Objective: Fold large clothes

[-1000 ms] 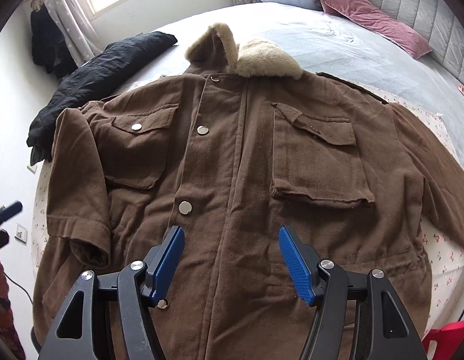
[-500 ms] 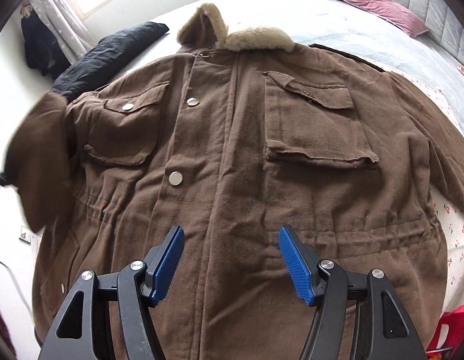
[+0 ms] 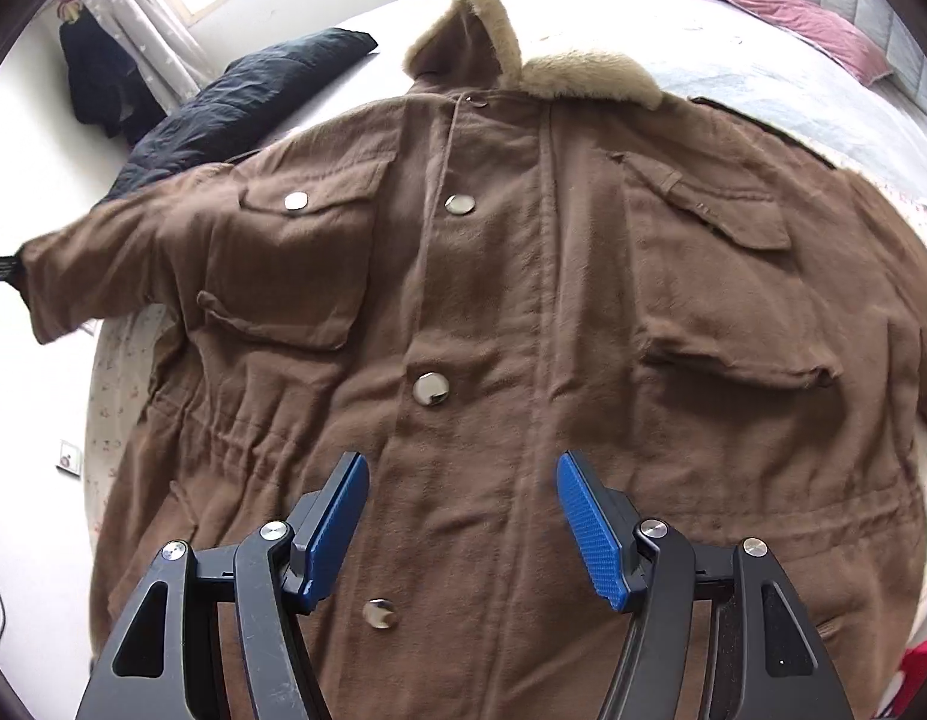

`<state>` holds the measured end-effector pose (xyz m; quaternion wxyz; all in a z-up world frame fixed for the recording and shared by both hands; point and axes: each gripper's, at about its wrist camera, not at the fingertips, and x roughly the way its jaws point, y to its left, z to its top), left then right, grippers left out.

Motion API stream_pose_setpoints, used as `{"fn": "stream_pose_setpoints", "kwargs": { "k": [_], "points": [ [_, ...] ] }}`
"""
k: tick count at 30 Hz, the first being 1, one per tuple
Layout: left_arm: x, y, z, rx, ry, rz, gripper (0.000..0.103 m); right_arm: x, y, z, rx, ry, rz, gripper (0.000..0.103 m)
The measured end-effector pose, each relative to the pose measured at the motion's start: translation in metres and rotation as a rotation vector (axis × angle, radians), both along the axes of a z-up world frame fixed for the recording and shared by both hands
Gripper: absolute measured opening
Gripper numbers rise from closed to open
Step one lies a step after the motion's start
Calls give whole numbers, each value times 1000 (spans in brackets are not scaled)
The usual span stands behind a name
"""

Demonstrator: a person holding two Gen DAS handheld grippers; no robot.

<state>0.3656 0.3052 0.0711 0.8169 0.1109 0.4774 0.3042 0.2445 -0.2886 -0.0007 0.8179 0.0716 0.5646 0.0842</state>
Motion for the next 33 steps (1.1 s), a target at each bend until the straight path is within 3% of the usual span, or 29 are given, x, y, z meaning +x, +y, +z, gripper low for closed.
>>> {"fn": "stream_pose_setpoints", "kwargs": {
  "k": [3, 4, 6, 8, 13, 16, 18, 22, 24, 28, 31, 33],
  "points": [
    [3, -29, 12, -32, -99, -96, 71, 15, -19, 5, -47, -8, 9, 66],
    [6, -45, 16, -45, -130, -149, 74, 27, -30, 6, -74, -7, 3, 66],
    [21, -91, 19, -85, -140, -295, 76, 52, -48, 9, -107, -9, -5, 66],
    [45, -142, 14, -137, -88, -438, 77, 84, -68, 9, -145, -23, -15, 66],
    [109, -277, -43, -275, 43, -725, 77, 161, -107, -3, -130, -64, -84, 66],
    [145, -334, -71, -389, 63, -768, 77, 204, -108, -2, -34, -104, -108, 66],
    [173, -358, -79, -517, 59, -759, 77, 229, -99, -1, -12, -130, -107, 66],
    [215, -388, -68, -807, 15, -704, 77, 265, -77, 1, 17, -205, -99, 66],
    [228, -403, -64, -900, 8, -680, 77, 277, -70, -1, 7, -242, -99, 66],
    [235, -429, -55, -901, -54, -686, 77, 291, -56, -9, 38, -287, -119, 66],
    [233, -431, -57, -902, -67, -706, 77, 274, -14, -18, 126, -289, 46, 66],
    [229, -425, -62, -875, -60, -709, 77, 261, 27, -29, 95, -263, 197, 66]
  ]
}}
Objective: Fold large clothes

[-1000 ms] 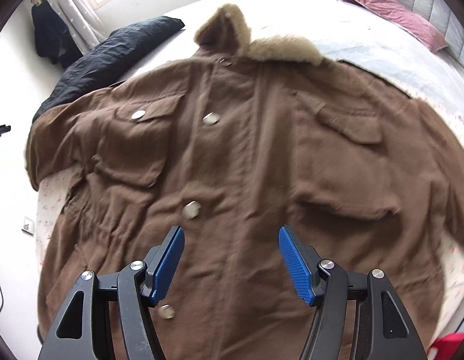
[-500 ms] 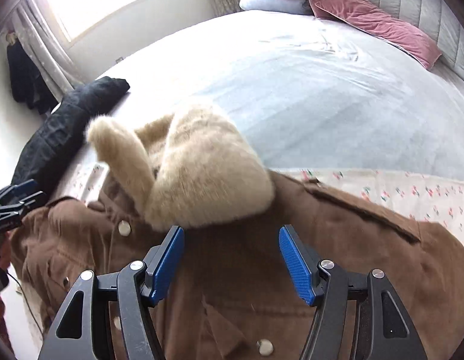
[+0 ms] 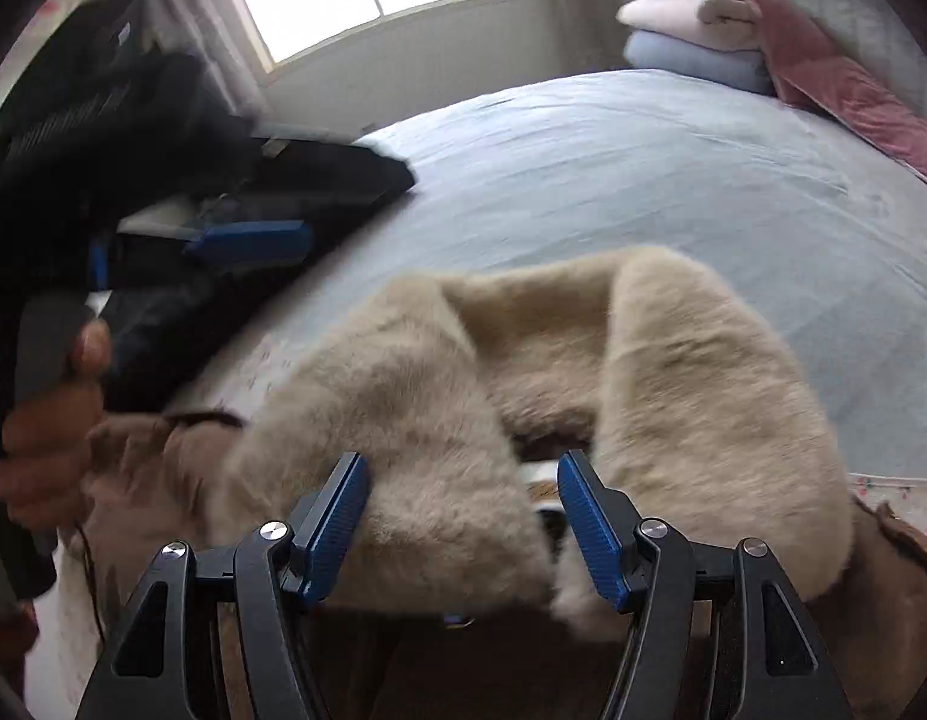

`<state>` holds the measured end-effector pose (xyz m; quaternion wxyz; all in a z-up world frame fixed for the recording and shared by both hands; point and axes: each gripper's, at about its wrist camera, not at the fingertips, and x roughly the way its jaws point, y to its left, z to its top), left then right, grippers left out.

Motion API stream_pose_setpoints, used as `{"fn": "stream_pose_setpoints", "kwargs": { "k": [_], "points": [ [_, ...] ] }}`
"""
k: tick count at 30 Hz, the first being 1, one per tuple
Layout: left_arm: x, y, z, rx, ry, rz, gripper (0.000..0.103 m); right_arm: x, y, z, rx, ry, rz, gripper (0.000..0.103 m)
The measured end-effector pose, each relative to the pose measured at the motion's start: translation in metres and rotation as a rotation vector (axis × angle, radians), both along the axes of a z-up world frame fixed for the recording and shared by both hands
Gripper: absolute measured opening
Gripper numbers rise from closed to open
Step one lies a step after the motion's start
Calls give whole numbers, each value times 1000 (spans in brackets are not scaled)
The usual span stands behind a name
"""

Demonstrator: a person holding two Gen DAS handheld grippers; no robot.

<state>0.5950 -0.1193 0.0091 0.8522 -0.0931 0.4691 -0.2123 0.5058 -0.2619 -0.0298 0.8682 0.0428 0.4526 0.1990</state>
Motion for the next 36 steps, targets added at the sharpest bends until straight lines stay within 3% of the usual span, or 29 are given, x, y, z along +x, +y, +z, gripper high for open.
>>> {"fn": "stream_pose_setpoints", "kwargs": {
  "k": [3, 6, 9, 12, 13, 14, 15, 16, 17, 18, 19, 22, 25, 27, 28, 29, 30, 33, 36],
  "points": [
    [2, 6, -26, 43, 61, -6, 77, -11, 31, -18, -159, 26, 53, 66],
    [4, 6, -56, 80, 157, -18, 76, -11, 13, -9, -97, 31, 30, 66],
    [9, -5, -76, 119, 209, -26, 76, -3, -20, 9, -71, -24, -88, 67],
    [17, -10, -97, 134, 298, 44, 74, 25, -33, 11, -206, -65, -230, 72],
    [18, -9, -106, 115, 330, 85, 65, 39, -32, 2, -233, -35, -246, 73],
    [17, -8, -106, 115, 312, 108, 58, 52, -30, -10, -262, 5, -256, 73],
    [14, -12, -103, 107, 278, 92, 27, 63, -34, -25, -307, 27, -266, 71],
    [11, -15, -100, 118, 255, 89, 24, 69, -29, -39, -410, 36, -292, 63],
    [7, -19, -96, 140, 224, 91, 22, 68, -27, -49, -464, 19, -317, 44],
    [4, -23, -90, 165, 184, 86, 20, 66, -28, -49, -452, 3, -347, 27],
    [0, -26, -81, 178, 123, 91, 19, 61, -32, -45, -432, -15, -391, 24],
    [-7, -36, -33, 120, -79, 72, 18, 36, -51, -14, -338, -119, -508, 19],
    [-14, -52, 10, 110, -271, 6, 19, 15, -73, 33, -288, -314, -636, 19],
    [-9, -55, 7, 116, -307, -2, 25, 21, -75, 42, -307, -359, -651, 21],
    [-3, -55, -3, 129, -294, -2, 37, 26, -75, 36, -307, -355, -639, 24],
    [5, -52, -18, 154, -261, 6, 43, 33, -74, 26, -301, -338, -615, 33],
    [11, -44, -34, 183, -222, 19, 57, 41, -72, 12, -291, -291, -570, 44],
    [14, -15, -68, 203, -132, 11, 63, 63, -82, -29, -183, -125, -448, 47],
    [-1, 15, -64, 195, -136, -20, 75, 45, -109, -15, -35, -117, -416, 57]
  ]
}}
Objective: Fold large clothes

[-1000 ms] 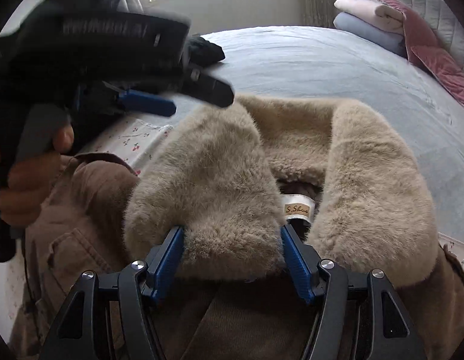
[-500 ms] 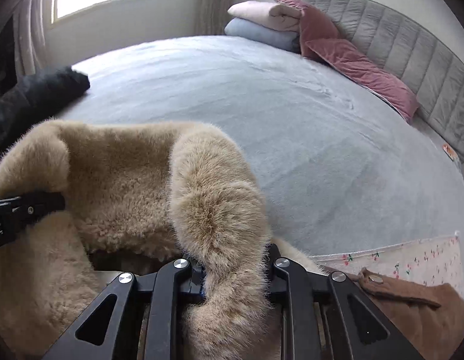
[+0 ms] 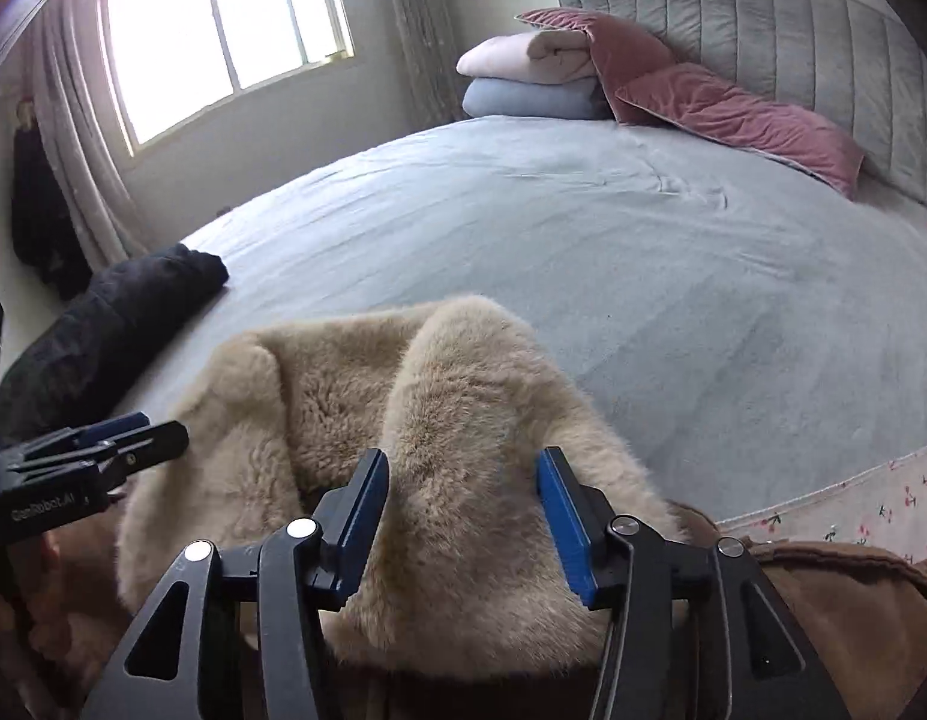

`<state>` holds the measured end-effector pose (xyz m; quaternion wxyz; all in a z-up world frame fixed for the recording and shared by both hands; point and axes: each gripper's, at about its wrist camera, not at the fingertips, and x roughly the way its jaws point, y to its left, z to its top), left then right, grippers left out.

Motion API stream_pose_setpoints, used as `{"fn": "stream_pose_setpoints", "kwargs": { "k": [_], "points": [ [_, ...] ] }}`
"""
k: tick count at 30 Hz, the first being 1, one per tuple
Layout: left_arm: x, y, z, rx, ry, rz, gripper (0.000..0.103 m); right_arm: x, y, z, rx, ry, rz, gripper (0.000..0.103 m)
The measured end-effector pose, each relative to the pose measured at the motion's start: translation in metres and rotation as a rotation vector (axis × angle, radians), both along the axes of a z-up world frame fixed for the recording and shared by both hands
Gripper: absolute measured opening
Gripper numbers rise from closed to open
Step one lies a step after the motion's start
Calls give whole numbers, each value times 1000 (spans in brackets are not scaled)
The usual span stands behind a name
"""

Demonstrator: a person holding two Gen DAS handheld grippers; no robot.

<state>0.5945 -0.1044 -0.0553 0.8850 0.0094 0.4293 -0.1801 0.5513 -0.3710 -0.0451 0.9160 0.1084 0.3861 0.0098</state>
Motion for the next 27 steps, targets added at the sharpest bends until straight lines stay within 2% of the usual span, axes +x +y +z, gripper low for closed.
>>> {"fn": "stream_pose_setpoints", "kwargs": {
  "k": [1, 2, 4, 7, 9, 11, 13, 14, 16, 17, 19, 21, 24, 27],
  "points": [
    [-6, 9, 1, 27, -8, -6, 77, -7, -11, 7, 18, -6, 10, 59],
    [-15, 14, 7, 53, -17, -20, 77, -15, -23, 14, -12, -12, 20, 61],
    [-33, 31, 7, 101, -44, -58, 78, -30, -51, 20, -129, -3, 8, 65],
    [-49, 61, -4, 117, -53, -73, 80, -54, -102, 5, -225, 57, -54, 66],
    [-51, 79, -20, 106, -49, -55, 80, -74, -127, -12, -204, 88, -83, 65],
    [-41, 97, -34, 84, -3, -9, 81, -81, -149, -39, -205, 123, -137, 66],
    [-27, 115, -33, 29, -3, 59, 81, -80, -170, -44, -106, 111, -160, 66],
    [-20, 122, -34, 18, 10, 105, 84, -74, -176, -45, -96, 116, -176, 66],
    [-13, 134, -36, -44, 52, 141, 84, -64, -175, -46, -115, 137, -187, 66],
    [-17, 133, -32, -26, 50, 151, 84, -62, -168, -43, -162, 151, -186, 66],
    [-30, 123, -21, 65, 41, 165, 84, -65, -151, -31, -269, 177, -185, 67],
    [-55, 111, -3, 114, 19, 139, 84, -83, -134, -16, -320, 191, -156, 68],
    [-108, 100, 27, 126, 11, 73, 84, -126, -112, 14, -319, 165, -71, 72],
    [-166, 101, 48, 102, 34, 38, 84, -184, -105, 39, -224, 157, -35, 75]
  ]
}}
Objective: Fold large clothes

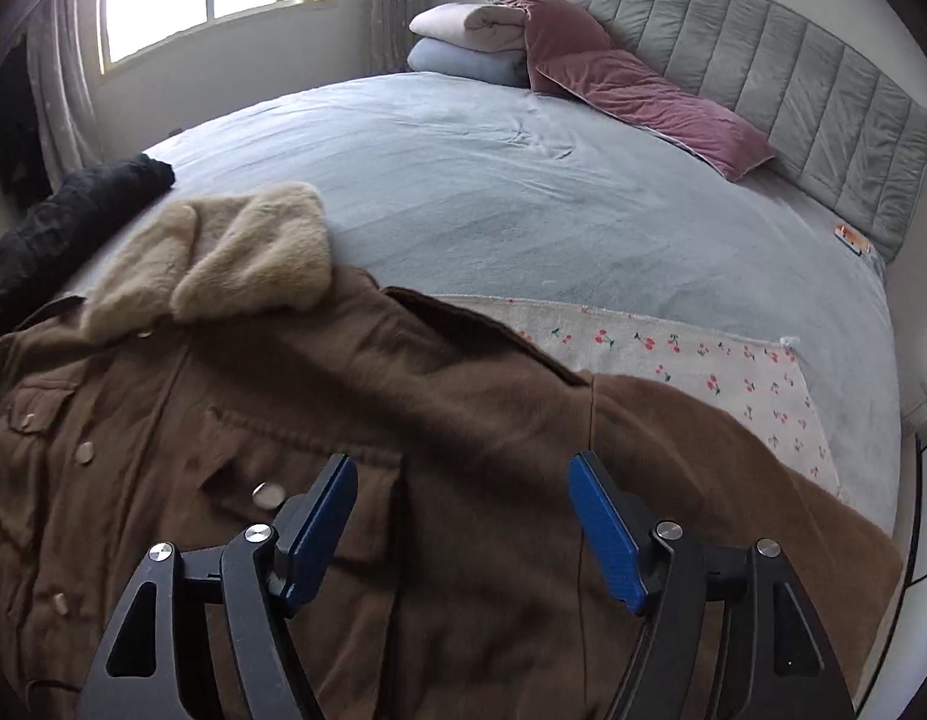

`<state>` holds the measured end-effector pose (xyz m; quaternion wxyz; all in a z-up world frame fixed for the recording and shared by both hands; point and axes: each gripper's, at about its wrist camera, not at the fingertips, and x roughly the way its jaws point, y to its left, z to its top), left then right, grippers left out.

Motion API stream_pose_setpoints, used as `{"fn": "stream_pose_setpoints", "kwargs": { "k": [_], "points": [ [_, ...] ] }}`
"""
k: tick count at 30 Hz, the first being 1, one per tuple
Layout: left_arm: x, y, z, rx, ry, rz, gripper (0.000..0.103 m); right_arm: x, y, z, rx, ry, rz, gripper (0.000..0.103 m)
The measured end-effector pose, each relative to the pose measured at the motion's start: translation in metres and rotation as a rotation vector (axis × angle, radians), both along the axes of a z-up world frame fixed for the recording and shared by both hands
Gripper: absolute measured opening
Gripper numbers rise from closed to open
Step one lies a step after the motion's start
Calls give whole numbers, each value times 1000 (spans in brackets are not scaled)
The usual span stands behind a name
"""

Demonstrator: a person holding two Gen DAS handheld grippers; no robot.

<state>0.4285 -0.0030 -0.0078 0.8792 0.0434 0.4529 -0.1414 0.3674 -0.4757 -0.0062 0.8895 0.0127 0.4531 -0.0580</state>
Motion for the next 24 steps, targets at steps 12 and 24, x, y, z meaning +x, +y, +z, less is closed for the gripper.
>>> {"fn": "stream_pose_setpoints", "kwargs": {
  "k": [12, 24],
  "points": [
    [-186, 49, -34, -88, 396, 19, 84, -189, 5, 26, 121, 88, -82, 80],
    [-324, 71, -55, -383, 509, -141, 83, -276, 31, -13, 336, 128, -134, 80]
  ]
}}
